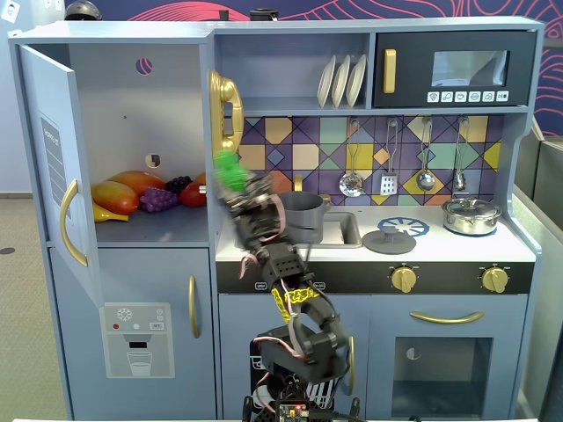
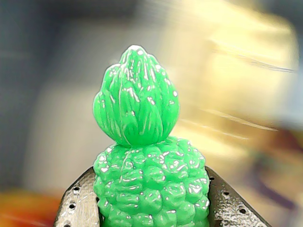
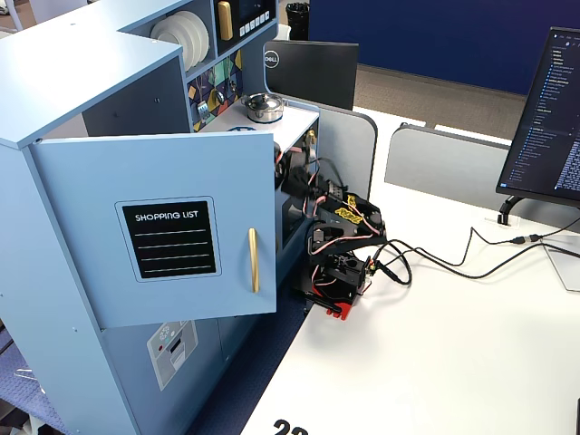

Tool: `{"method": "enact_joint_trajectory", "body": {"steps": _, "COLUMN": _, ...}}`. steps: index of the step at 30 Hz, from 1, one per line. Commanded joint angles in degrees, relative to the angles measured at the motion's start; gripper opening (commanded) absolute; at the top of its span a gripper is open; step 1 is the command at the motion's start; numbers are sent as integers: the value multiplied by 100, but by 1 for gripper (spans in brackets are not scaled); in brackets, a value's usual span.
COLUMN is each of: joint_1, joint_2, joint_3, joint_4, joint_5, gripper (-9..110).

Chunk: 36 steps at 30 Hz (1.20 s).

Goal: Pick up the green pineapple from the left cabinet and place it in the gray recipient

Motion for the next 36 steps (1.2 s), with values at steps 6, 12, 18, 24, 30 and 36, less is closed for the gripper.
{"method": "enact_joint_trajectory", "body": {"steps": 6, "joint_1": 2030, "joint_2": -2197, "joint_3": -1608, "joint_4": 589, "joint_5": 624, "gripper": 0}}
{"method": "enact_joint_trajectory", "body": {"steps": 12, "joint_1": 2250, "joint_2": -3735, "joint_3": -2136, "joint_4": 123, "joint_5": 378, "gripper": 0}}
{"method": "enact_joint_trajectory", "body": {"steps": 18, "joint_1": 2505, "joint_2": -4544, "joint_3": -2751, "joint_4": 70, "joint_5": 694, "gripper": 23}}
{"method": "enact_joint_trajectory", "body": {"steps": 24, "joint_1": 2461, "joint_2": -3744, "joint_3": -2602, "joint_4": 562, "joint_5": 905, "gripper": 31}}
{"method": "enact_joint_trajectory", "body": {"steps": 30, "joint_1": 2320, "joint_2": -1890, "joint_3": -2443, "joint_4": 2575, "joint_5": 1002, "gripper": 27}}
{"method": "enact_joint_trajectory", "body": {"steps": 36, "joint_1": 2092, "joint_2": 202, "joint_3": -1547, "joint_4": 6100, "joint_5": 211, "gripper": 19}}
